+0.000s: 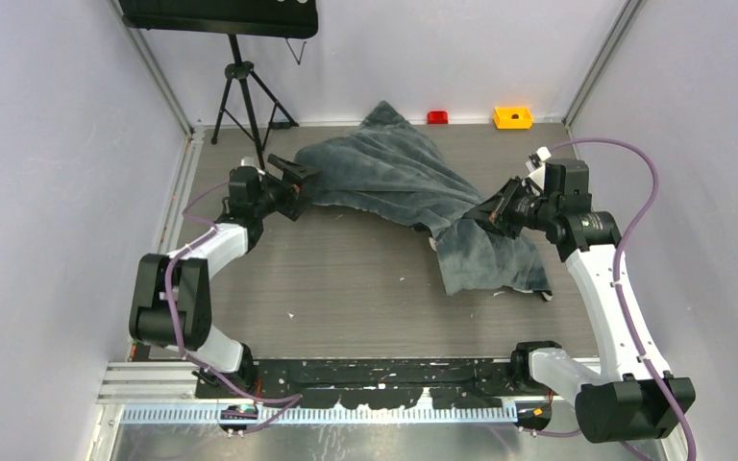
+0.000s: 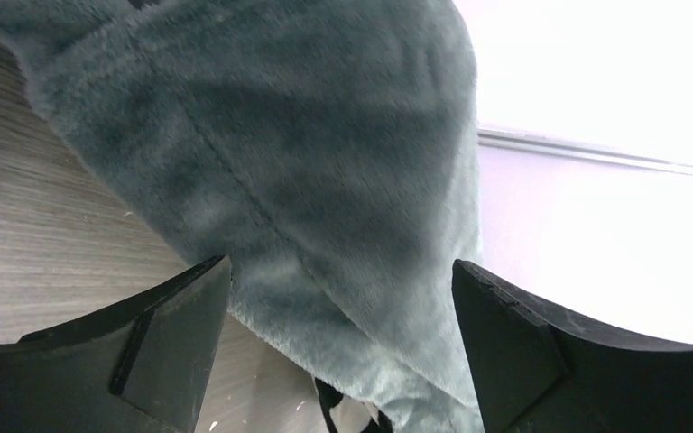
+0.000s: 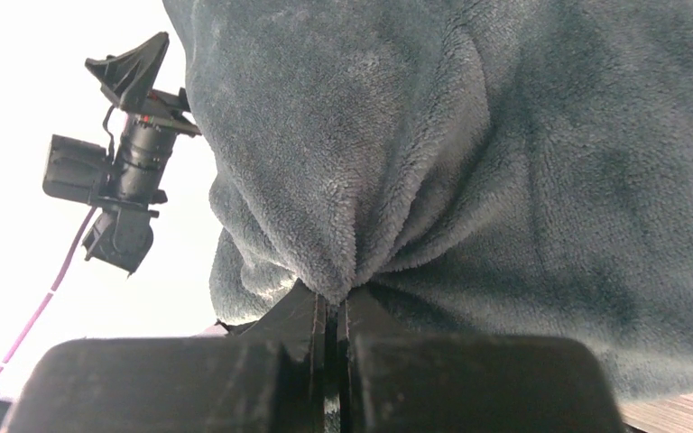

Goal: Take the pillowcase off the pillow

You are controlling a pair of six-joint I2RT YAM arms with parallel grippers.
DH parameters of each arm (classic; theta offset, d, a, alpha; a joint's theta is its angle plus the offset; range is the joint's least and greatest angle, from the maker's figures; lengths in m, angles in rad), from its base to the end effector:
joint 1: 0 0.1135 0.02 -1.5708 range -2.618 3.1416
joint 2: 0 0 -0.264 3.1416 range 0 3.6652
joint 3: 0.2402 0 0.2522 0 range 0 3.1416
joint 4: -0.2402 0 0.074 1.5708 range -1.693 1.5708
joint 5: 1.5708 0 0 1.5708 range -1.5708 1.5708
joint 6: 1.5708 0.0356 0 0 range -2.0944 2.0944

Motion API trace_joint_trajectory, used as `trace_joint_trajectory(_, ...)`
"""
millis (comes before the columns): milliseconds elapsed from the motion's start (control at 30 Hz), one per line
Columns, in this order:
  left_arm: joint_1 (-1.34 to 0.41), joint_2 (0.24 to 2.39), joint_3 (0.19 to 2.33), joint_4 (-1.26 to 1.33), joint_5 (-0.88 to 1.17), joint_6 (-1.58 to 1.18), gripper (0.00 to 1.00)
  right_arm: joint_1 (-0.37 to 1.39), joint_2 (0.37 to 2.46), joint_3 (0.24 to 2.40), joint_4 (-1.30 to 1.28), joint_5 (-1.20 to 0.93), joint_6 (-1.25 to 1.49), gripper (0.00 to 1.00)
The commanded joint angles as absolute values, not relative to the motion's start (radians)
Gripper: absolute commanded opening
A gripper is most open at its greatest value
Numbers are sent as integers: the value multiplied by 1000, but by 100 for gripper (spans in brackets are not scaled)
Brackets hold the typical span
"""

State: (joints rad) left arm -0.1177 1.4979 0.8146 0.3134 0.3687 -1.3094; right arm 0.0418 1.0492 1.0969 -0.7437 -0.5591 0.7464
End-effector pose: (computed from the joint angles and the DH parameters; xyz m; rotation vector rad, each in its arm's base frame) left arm 0.3248 -0.0513 0.2299 -0.9706 1.9164 -1.2555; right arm 0.2093 0.0277 0.3472 0.5115 2.2993 1.0380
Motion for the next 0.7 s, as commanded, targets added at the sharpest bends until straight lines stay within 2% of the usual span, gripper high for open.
trace_joint_trajectory(0,-126,1562,820,483,360,-1381,94,28,1004,1121,-714,-541,726,0)
trace_joint_trajectory(167,-151,1640,866,511,349,-1382,94,27,997,1121,-724,-539,717,0)
trace_joint_trajectory(233,-168,1690,919,563,386,-1372,89,28,999,1119,-739,-527,693,0)
trace_joint_trajectory(300,-179,1746,983,623,461,-1365,65,28,1001,1115,-774,-480,661,0)
trace_joint_trajectory(400,-186,1789,1016,725,533,-1362,7,27,997,1088,-807,-414,632,0)
trace_joint_trajectory(433,-185,1785,1011,737,542,-1354,0,28,996,1079,-812,-388,631,0)
trace_joint_trajectory(667,-187,1536,864,496,512,-1128,0,28,1023,1064,-828,-148,641,0)
